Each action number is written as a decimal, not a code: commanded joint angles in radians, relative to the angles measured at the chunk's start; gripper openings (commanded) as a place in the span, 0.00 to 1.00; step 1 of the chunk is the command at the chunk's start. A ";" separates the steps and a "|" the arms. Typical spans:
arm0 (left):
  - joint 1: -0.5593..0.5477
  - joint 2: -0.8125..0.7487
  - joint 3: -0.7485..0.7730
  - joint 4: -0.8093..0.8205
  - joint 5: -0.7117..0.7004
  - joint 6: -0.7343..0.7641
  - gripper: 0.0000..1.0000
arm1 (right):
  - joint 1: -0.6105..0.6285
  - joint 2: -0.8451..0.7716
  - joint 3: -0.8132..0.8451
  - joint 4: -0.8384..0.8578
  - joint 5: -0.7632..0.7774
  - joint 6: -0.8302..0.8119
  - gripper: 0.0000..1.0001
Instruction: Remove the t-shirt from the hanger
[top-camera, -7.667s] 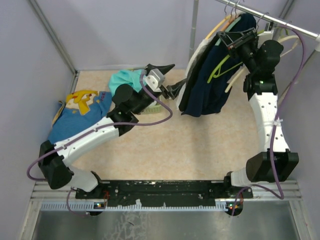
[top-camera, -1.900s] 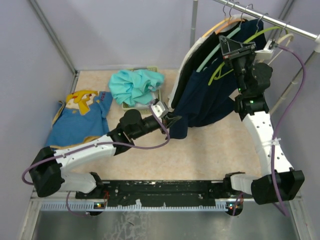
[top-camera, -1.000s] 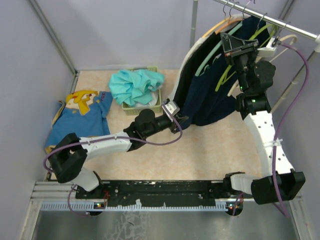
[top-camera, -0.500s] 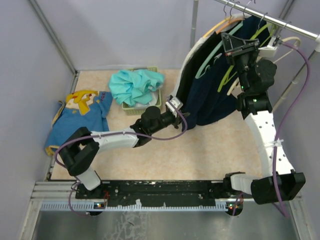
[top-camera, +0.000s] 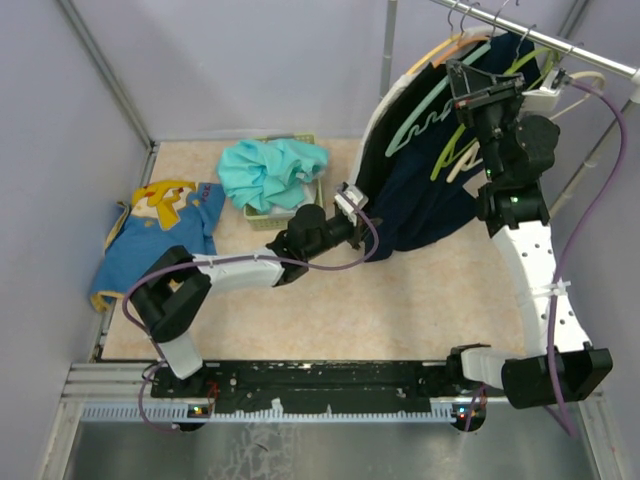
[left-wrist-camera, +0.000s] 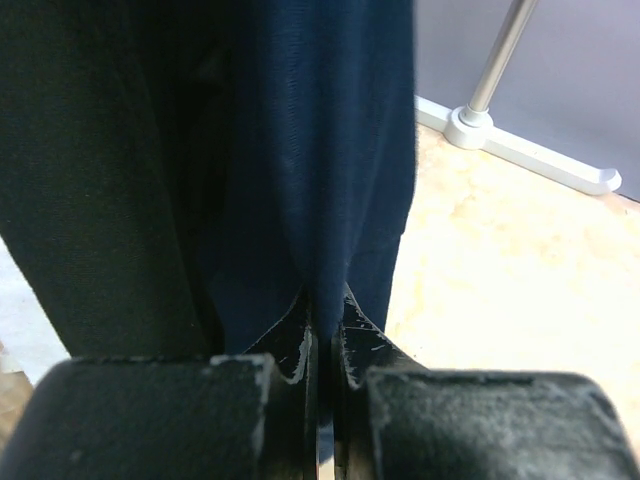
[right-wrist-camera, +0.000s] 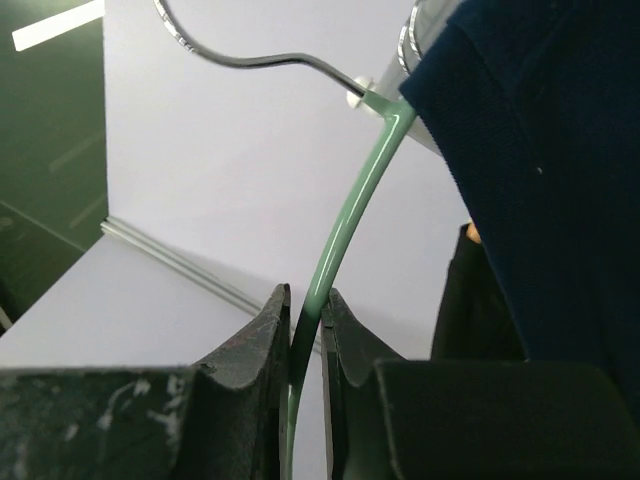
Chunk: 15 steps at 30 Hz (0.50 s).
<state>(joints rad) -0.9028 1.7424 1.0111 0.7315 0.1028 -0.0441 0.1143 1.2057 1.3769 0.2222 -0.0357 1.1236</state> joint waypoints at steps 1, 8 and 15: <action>0.016 0.032 0.023 -0.034 0.024 -0.021 0.00 | -0.013 -0.040 0.129 0.217 0.016 -0.013 0.00; 0.019 0.026 0.050 -0.049 0.030 -0.024 0.00 | -0.013 -0.030 0.140 0.214 -0.009 -0.010 0.00; 0.019 -0.079 0.114 -0.125 0.023 -0.019 0.08 | -0.013 -0.075 0.094 0.195 -0.088 -0.020 0.00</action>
<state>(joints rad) -0.8894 1.7554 1.0698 0.6575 0.1169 -0.0570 0.1123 1.2076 1.4101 0.2150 -0.0608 1.1481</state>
